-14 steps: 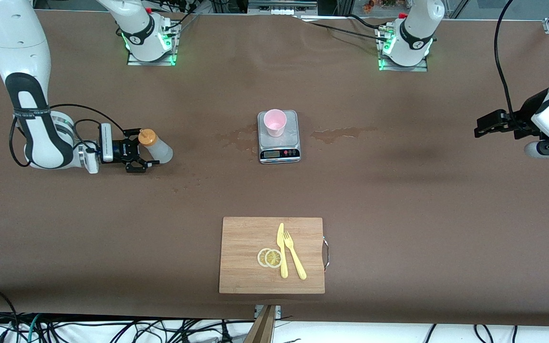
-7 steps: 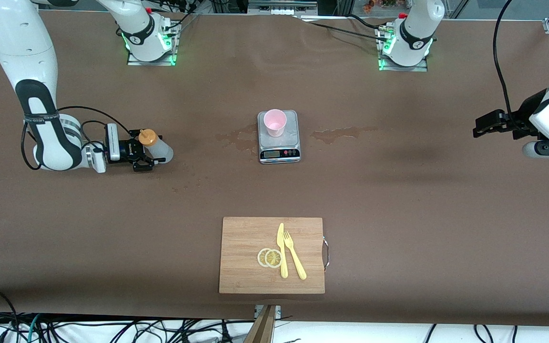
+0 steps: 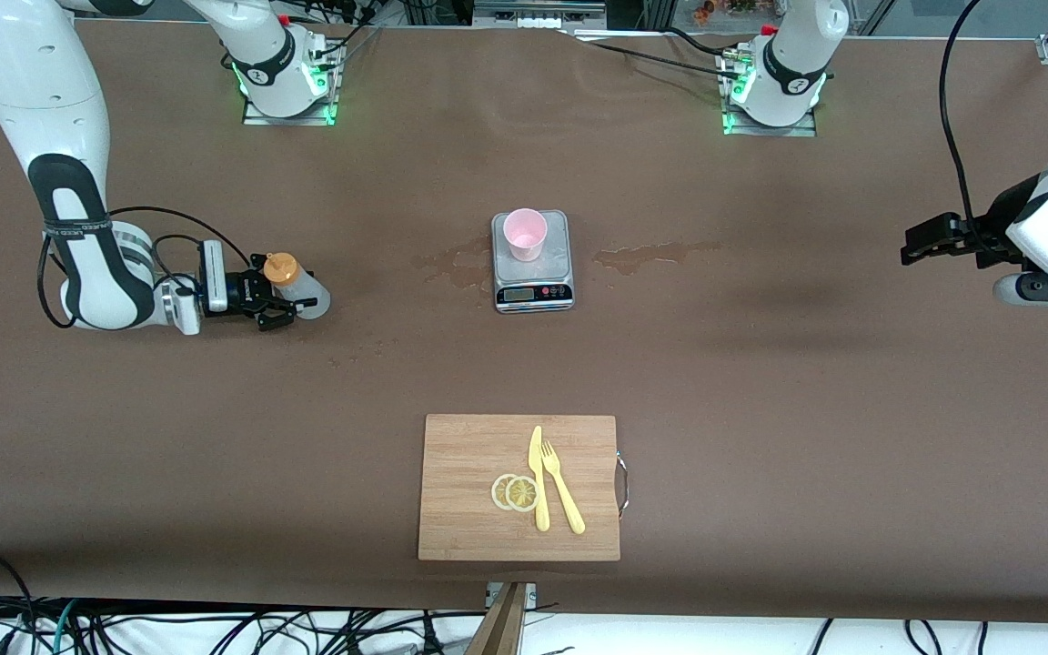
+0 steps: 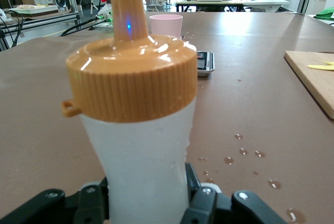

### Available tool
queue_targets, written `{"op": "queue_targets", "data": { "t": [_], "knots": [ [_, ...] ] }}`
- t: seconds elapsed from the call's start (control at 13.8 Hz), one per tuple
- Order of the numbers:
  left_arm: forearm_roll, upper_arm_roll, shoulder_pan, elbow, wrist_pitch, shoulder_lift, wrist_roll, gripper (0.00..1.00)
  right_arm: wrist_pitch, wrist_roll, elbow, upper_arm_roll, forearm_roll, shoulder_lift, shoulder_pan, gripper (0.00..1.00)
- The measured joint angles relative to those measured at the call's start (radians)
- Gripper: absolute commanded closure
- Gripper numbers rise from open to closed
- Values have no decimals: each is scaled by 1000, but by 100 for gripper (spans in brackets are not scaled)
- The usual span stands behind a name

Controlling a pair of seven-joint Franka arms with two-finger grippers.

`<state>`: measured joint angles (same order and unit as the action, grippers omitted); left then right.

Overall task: Add sauce to pink cup with both arms
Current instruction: 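Grasp the sauce bottle with the right gripper and lift it, then carry the sauce bottle over the pink cup on the scale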

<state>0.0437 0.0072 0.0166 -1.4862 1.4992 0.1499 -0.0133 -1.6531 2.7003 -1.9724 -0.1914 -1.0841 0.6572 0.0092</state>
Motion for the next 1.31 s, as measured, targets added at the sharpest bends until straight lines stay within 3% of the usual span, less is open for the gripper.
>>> {"op": "queue_targets", "data": {
  "t": [0.29, 0.65, 1.09, 1.31],
  "knots": [
    [0, 0, 0, 8, 0, 0, 0, 0, -132, -143, 29, -1, 19, -76, 82, 96],
    [0, 2, -1, 11, 0, 1, 0, 0, -321, -524, 29, -10, 168, -213, 277, 96],
    [0, 2, -1, 12, 0, 1, 0, 0, -418, -1002, 34, -47, 547, -296, 529, 95],
    [0, 1, -1, 12, 0, 1, 0, 0, -421, -1157, 46, -49, 682, -315, 595, 95]
  ]
}}
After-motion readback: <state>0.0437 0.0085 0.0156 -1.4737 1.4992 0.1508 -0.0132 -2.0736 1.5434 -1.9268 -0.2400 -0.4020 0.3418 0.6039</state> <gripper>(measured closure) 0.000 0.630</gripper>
